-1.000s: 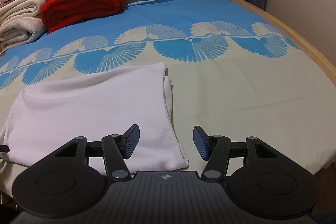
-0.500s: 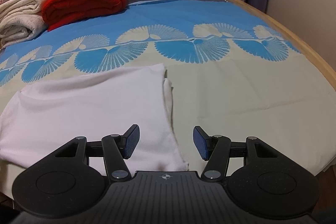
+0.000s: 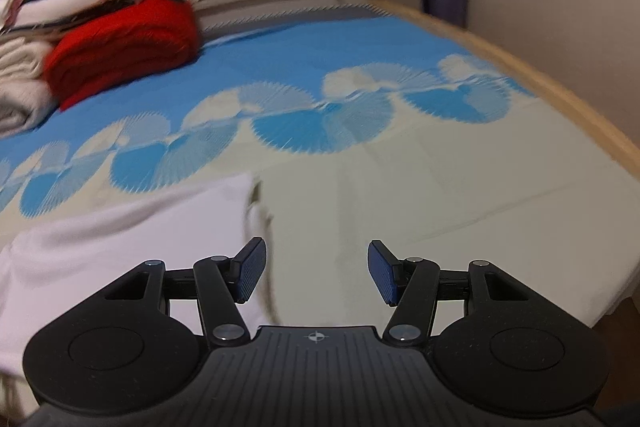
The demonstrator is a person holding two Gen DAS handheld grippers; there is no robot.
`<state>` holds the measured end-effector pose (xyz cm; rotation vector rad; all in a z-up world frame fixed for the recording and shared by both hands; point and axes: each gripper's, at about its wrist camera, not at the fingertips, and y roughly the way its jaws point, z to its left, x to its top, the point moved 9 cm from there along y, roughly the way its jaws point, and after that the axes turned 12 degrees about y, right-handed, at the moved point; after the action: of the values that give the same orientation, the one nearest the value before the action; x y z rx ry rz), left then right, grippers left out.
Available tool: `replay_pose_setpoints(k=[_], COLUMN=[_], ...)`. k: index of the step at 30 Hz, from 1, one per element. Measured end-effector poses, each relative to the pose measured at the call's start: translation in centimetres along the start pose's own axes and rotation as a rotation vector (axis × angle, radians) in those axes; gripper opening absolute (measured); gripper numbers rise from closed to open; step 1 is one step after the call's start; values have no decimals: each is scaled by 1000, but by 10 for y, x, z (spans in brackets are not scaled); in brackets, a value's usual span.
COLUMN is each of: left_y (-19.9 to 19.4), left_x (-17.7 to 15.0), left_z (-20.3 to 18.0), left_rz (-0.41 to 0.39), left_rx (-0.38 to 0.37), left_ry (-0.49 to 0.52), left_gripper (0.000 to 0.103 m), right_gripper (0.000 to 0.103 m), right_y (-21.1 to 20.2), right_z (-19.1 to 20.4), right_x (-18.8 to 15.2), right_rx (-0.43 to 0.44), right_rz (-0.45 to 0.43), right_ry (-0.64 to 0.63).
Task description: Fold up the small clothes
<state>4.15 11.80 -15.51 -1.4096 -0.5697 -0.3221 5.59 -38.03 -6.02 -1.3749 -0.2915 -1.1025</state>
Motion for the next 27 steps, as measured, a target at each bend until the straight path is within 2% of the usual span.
replay_pose_setpoints(k=[4, 6, 8, 9, 12, 15, 16, 18, 21, 22, 23, 25, 27], left_y=[-26, -46, -67, -78, -105, -115, -112, -95, -72, -68, -70, -75, -73], left_x=[31, 50, 64, 69, 66, 38, 25, -6, -38, -41, -41, -32, -18], left_z=[-30, -66, -112, -142, -237, -326, -347, -391, -417, -414, -409, -387, -358], left_rz=[-65, -127, -193, -230, -321, -371, -368, -307, -157, -127, -128, -147, -157], left_rx=[29, 21, -7, -30, -119, -220, -255, -370, -489, -506, -527, -573, -562], left_ry=[67, 142, 230, 281, 436, 590, 626, 692, 744, 731, 713, 672, 632], left_gripper=[7, 6, 6, 6, 6, 6, 7, 8, 16, 18, 19, 23, 23], right_gripper=[57, 52, 15, 11, 9, 9, 10, 11, 11, 15, 23, 30, 35], right_y=[-5, -9, -12, -13, -11, -5, -3, 2, 10, 15, 22, 36, 48], right_z=[-17, -26, -37, -43, -65, -85, -91, -100, -105, -104, -102, -94, -81], right_x=[27, 39, 50, 53, 59, 59, 59, 57, 51, 46, 40, 25, 7], right_rx=[-25, -24, -21, -19, -23, -20, -18, -9, 21, 41, 67, 118, 164], right_rz=[-81, -130, -177, -190, -205, -184, -175, -153, -101, -65, -12, 94, 210], right_ry=[63, 88, 107, 119, 176, 229, 242, 264, 293, 302, 314, 331, 335])
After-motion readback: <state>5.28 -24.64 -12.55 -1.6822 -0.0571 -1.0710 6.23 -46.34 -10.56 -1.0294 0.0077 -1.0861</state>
